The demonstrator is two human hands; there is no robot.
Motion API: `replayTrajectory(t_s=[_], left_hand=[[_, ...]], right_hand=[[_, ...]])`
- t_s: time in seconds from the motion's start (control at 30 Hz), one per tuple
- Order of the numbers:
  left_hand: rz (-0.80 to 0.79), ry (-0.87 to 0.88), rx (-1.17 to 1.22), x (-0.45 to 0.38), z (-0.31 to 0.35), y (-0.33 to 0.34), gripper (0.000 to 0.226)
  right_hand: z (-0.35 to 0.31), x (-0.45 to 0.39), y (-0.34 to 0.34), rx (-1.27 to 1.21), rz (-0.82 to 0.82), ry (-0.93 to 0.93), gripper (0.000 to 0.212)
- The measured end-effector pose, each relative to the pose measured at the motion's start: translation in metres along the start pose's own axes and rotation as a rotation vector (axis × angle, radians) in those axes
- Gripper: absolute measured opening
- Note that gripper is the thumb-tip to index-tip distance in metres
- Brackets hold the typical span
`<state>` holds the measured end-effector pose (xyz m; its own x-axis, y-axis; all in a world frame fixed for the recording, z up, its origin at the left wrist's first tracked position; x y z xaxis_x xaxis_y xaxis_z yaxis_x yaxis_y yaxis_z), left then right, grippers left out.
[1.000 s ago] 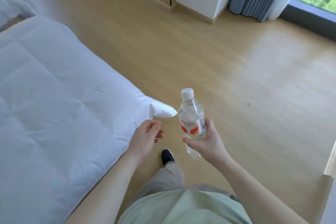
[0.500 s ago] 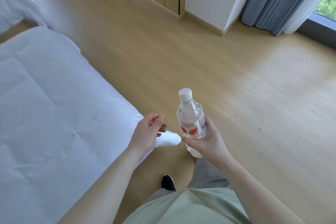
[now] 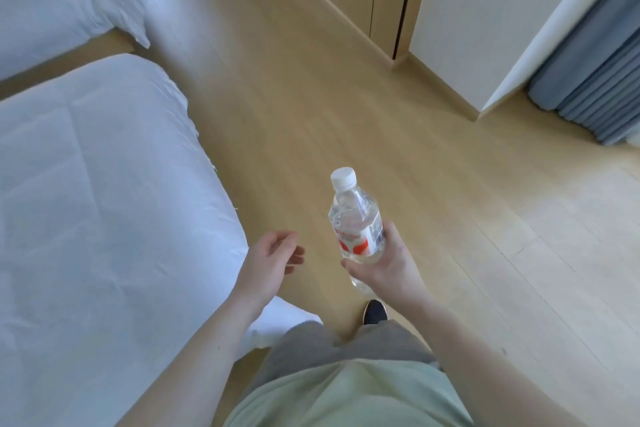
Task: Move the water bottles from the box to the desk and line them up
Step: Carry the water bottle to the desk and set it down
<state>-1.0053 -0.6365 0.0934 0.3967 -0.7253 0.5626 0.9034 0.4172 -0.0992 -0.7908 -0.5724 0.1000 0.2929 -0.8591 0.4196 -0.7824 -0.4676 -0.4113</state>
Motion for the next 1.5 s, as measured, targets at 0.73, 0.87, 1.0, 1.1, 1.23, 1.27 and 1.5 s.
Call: replayTrajectory(t_s=[0.73,0.87,1.0,1.1,1.23,1.27,1.5], left_hand=[[-0.028,0.119,0.018,-0.276,0.192,0.037,0.017],[-0.021,0.152,0.031,-0.322,0.238,0.028,0.016],[-0.004,0.149,0.046,-0.364,0.267,0.023,0.014],[0.035,0.138,0.072,-0.396,0.285,0.018,0.014],[0.099,0.123,0.098,-0.442,0.314,0.014,0.014],[0.119,0.115,0.104,-0.456,0.323,0.014,0.014],[0.236,0.088,0.139,-0.542,0.394,0.025,0.013]], right_hand=[[-0.141,-0.317,-0.053,0.069,0.011,-0.086,0.062],[-0.177,-0.373,-0.050,0.078,0.016,-0.105,0.060],[-0.207,-0.428,-0.050,0.081,0.008,-0.127,0.060],[-0.224,-0.471,-0.053,0.081,-0.013,-0.140,0.063],[-0.248,-0.536,-0.061,0.091,-0.081,-0.168,0.064],[-0.254,-0.554,-0.063,0.092,-0.101,-0.173,0.064],[-0.297,-0.674,-0.083,0.063,-0.213,-0.163,0.066]])
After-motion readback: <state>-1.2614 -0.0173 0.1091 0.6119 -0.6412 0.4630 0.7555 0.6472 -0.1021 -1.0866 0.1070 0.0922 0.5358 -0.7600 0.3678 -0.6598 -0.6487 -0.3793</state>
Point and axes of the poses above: each hand's wrist, its own x-axis away from the middle knuckle, its own y-axis out of the palm, z = x × y, the point moved 7 cm from there along -x, towards the middle knuckle, and after that the axes turned 11 degrees about x, right-handed, at the moved point
